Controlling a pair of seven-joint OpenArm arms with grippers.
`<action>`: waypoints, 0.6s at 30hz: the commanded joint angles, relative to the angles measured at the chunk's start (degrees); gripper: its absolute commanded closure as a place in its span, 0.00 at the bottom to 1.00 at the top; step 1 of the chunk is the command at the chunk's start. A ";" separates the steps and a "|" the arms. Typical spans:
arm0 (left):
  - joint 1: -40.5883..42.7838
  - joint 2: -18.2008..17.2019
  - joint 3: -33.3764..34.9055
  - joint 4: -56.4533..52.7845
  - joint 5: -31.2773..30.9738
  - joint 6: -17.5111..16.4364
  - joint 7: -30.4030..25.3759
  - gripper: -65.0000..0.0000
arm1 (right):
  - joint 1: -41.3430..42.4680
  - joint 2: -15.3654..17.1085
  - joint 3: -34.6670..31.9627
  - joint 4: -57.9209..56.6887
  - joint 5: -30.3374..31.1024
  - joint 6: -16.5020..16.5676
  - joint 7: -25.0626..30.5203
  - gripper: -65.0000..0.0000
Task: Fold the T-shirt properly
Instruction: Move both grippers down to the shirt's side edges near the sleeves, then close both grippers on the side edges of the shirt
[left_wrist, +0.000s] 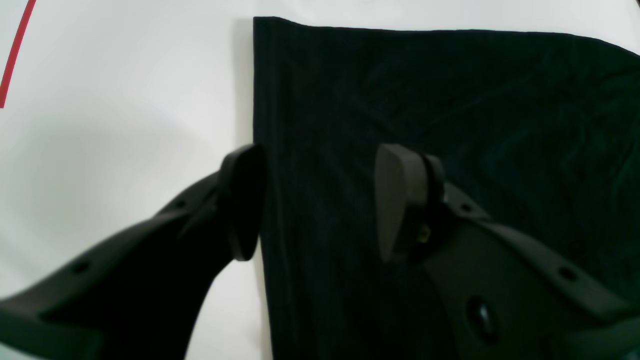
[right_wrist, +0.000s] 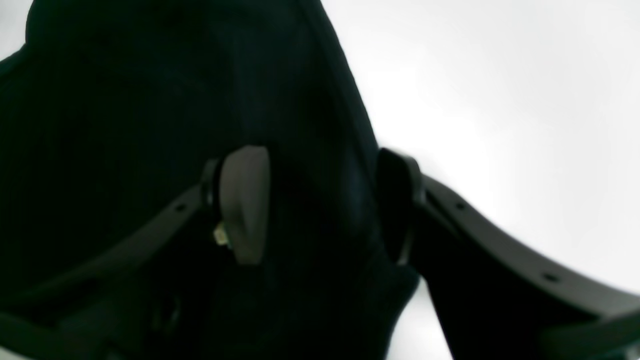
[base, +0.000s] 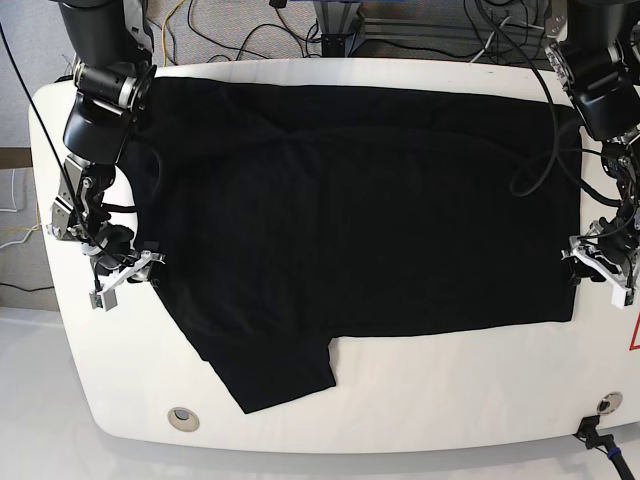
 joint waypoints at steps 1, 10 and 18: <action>-1.79 -1.26 -0.42 0.61 -0.72 -0.15 -1.68 0.49 | 1.59 0.78 0.30 0.61 -1.25 0.73 0.33 0.54; -3.16 -1.01 -0.23 0.12 -1.20 0.13 -0.87 0.48 | 1.93 1.14 0.69 0.41 -2.39 0.89 0.37 0.59; -3.68 -0.92 2.78 0.55 -3.88 -0.06 -1.10 0.48 | 3.50 1.12 0.31 -1.21 -2.61 -1.31 5.96 0.55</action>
